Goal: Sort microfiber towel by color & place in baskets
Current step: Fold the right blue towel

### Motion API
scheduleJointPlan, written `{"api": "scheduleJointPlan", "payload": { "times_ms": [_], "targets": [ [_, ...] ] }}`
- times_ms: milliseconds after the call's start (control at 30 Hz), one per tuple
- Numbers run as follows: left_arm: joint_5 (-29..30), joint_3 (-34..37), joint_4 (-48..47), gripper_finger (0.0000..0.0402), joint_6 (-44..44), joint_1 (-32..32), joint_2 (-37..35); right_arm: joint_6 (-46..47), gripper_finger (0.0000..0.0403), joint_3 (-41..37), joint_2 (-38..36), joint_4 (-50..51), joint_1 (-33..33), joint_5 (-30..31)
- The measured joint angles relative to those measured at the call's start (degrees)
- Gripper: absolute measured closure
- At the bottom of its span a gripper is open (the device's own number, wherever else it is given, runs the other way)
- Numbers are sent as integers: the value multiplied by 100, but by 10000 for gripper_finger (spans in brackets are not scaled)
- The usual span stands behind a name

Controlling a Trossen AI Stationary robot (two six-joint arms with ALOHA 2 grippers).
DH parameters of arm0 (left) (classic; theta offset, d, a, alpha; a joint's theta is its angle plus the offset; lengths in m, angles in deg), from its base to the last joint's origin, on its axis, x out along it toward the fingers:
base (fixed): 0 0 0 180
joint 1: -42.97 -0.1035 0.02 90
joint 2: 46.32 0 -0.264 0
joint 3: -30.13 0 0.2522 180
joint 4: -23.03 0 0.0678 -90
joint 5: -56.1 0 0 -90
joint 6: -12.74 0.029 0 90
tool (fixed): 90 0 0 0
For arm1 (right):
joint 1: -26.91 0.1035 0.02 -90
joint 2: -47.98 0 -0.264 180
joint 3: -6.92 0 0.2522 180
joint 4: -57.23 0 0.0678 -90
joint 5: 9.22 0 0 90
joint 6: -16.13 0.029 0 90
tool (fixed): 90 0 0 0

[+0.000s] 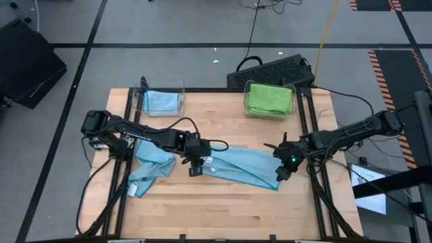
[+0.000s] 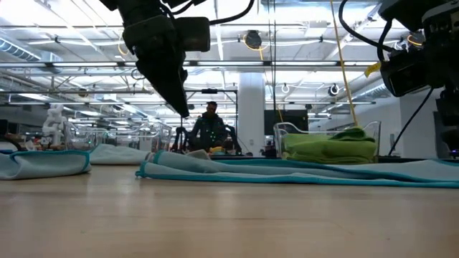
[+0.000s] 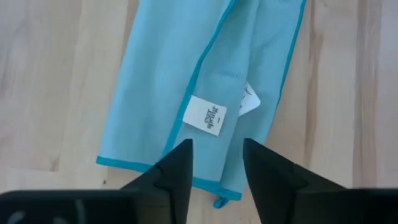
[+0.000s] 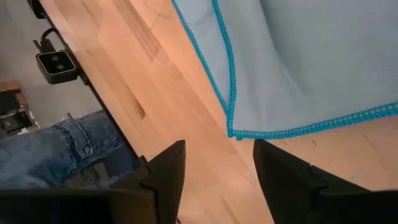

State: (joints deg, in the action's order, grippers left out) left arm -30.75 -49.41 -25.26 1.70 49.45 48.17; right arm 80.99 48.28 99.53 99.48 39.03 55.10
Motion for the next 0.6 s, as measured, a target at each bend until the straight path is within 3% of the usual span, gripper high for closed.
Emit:
{"api": "scheduleJointPlan", "payload": {
  "times_ms": [333, 500, 600],
  "targets": [
    [-21, -76, -574, 248, -665, -276, -157, 185, 213, 0, -152, -39, -13, -290],
    [-19, 69, -331, 251, 79, -748, -144, 324, 213, 0, -252, -75, -15, -252],
    [-427, 182, 279, 265, 583, -1076, -84, 346, 213, 0, -259, -130, -15, -110]
  ]
}}
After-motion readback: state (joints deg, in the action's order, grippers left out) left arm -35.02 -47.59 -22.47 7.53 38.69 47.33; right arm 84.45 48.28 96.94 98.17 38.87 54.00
